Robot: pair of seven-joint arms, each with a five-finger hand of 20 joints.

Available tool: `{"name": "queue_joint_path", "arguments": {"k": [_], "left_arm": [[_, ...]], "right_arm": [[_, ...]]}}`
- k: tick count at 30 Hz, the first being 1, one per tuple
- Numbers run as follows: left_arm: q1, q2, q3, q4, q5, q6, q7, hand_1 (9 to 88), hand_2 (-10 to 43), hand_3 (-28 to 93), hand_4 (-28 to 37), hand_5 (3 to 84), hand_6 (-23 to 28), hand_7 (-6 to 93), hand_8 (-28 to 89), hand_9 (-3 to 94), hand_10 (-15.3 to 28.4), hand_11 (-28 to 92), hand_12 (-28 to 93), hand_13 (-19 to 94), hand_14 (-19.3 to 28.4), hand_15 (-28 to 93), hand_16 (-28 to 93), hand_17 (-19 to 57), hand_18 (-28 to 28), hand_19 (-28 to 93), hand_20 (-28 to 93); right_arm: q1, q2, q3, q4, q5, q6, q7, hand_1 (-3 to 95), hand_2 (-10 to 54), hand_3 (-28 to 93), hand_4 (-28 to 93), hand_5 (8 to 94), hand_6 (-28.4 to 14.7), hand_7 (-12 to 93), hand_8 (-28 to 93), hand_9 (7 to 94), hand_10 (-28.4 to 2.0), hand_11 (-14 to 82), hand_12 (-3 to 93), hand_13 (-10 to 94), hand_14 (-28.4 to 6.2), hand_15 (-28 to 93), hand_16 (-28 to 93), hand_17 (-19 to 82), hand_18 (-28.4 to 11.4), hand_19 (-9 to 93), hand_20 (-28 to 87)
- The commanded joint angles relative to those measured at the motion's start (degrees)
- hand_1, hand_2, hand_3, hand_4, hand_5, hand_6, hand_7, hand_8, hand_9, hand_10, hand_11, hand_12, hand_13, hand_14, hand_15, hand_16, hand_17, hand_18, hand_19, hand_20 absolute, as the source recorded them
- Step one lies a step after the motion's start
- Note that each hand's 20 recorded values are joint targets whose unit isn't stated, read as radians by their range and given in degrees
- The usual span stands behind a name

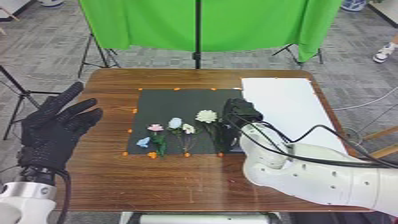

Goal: Arrange flowers

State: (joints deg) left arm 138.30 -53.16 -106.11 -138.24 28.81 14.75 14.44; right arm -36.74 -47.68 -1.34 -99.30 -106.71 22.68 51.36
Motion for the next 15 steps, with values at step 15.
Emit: {"name": "queue_joint_path", "arguments": {"k": [15], "left_arm": [[-0.11,-0.30,-0.23,0.50,0.35,-0.05,-1.14,21.4,8.0,76,-27.4,33.3,7.5,19.3,-12,33.7,21.4,36,11,28,28.4,66,-14,-6.0,25.8,60,32]], "right_arm": [[1.27,0.97,0.87,-3.33,-0.88,4.54,0.88,36.8,-9.5,79,-28,63.3,-2.1,16,-12,74.2,-12.6,26.3,16.1,74,-6.6,65,15,28,-19.4,87,15]]}}
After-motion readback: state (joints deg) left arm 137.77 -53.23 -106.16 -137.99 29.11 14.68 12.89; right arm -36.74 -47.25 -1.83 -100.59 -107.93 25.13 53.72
